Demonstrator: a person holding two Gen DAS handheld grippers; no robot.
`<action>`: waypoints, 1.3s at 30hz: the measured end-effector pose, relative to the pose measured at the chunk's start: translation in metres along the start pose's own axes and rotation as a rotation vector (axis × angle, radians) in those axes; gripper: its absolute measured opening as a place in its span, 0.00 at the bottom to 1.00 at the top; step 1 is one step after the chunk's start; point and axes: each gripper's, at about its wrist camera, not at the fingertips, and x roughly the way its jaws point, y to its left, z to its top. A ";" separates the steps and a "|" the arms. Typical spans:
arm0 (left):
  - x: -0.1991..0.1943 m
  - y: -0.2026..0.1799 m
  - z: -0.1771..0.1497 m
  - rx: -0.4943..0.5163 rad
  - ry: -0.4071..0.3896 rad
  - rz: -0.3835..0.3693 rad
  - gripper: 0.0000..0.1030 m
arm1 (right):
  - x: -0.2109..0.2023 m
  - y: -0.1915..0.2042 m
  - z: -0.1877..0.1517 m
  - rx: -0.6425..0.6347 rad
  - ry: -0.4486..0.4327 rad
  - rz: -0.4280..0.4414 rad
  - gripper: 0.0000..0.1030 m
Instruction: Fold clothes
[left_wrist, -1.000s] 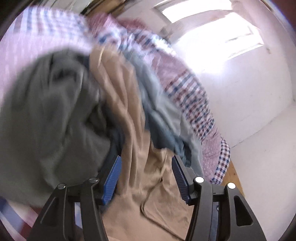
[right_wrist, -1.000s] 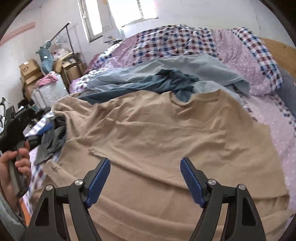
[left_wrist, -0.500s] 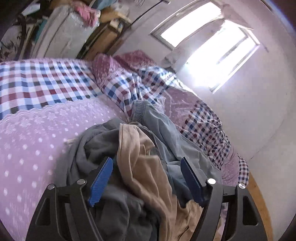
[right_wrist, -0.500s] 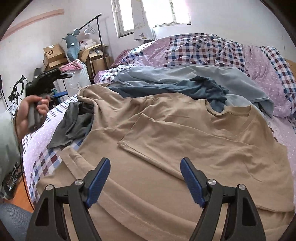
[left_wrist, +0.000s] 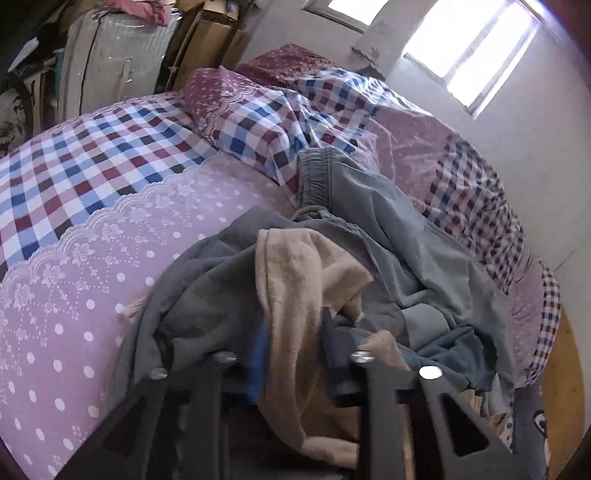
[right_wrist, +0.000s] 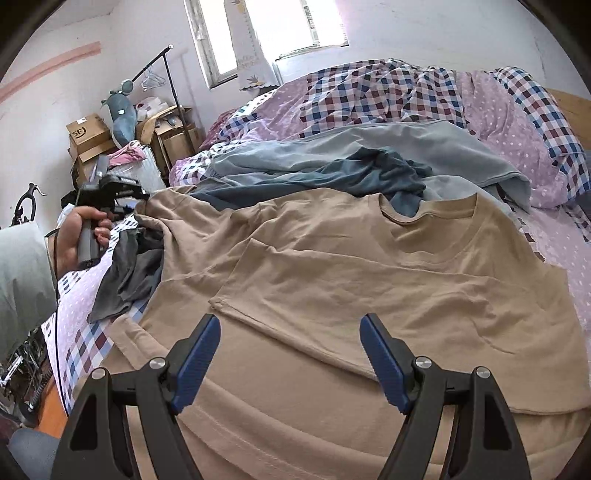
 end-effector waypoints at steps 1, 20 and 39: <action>-0.006 -0.010 0.001 0.026 -0.021 -0.011 0.18 | -0.001 -0.001 0.000 0.005 -0.003 0.002 0.79; -0.052 -0.273 -0.225 0.743 0.317 -0.431 0.31 | -0.037 -0.093 0.007 0.425 -0.127 0.034 0.79; -0.040 -0.078 -0.196 0.162 0.208 -0.172 0.66 | -0.025 -0.100 0.006 0.418 -0.083 -0.010 0.79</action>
